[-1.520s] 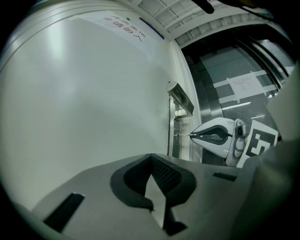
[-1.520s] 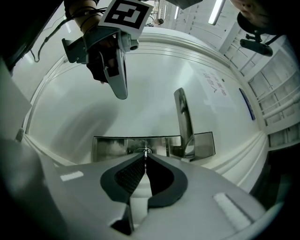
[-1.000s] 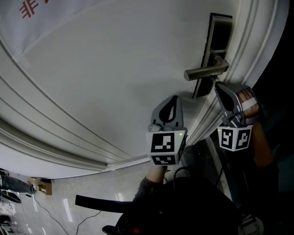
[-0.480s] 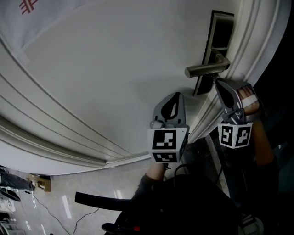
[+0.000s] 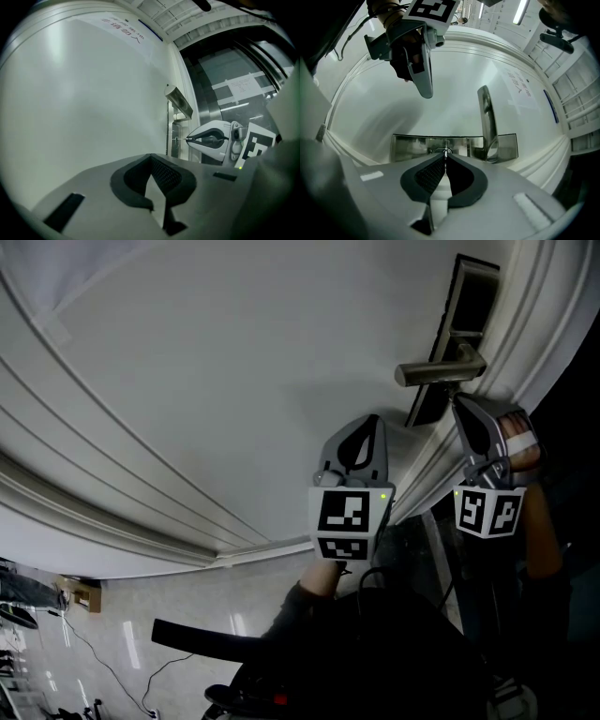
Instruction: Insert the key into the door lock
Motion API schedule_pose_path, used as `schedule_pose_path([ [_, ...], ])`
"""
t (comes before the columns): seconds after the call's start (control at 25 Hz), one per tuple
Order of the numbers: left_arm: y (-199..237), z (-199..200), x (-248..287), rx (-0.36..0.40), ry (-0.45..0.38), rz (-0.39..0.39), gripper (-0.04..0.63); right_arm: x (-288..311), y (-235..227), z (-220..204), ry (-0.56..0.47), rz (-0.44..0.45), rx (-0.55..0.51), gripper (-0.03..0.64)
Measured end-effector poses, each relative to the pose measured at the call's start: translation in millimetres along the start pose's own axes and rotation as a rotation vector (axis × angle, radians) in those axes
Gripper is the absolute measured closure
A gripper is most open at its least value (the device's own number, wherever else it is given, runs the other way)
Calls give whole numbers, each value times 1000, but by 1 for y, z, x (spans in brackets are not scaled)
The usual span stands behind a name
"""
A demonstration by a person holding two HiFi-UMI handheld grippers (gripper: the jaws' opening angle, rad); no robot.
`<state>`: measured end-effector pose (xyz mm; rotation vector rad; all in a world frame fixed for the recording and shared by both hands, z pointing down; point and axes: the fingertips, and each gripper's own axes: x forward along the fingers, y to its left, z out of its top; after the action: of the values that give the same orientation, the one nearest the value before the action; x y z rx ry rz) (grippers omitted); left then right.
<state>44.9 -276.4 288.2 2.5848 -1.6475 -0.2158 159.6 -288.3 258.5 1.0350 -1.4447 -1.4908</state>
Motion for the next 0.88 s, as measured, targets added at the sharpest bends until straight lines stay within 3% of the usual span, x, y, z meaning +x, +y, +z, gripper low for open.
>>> schedule_pose_path([
  [0.88, -1, -2, 5, -17, -3, -5, 595, 1, 0, 1, -3, -2, 6, 604],
])
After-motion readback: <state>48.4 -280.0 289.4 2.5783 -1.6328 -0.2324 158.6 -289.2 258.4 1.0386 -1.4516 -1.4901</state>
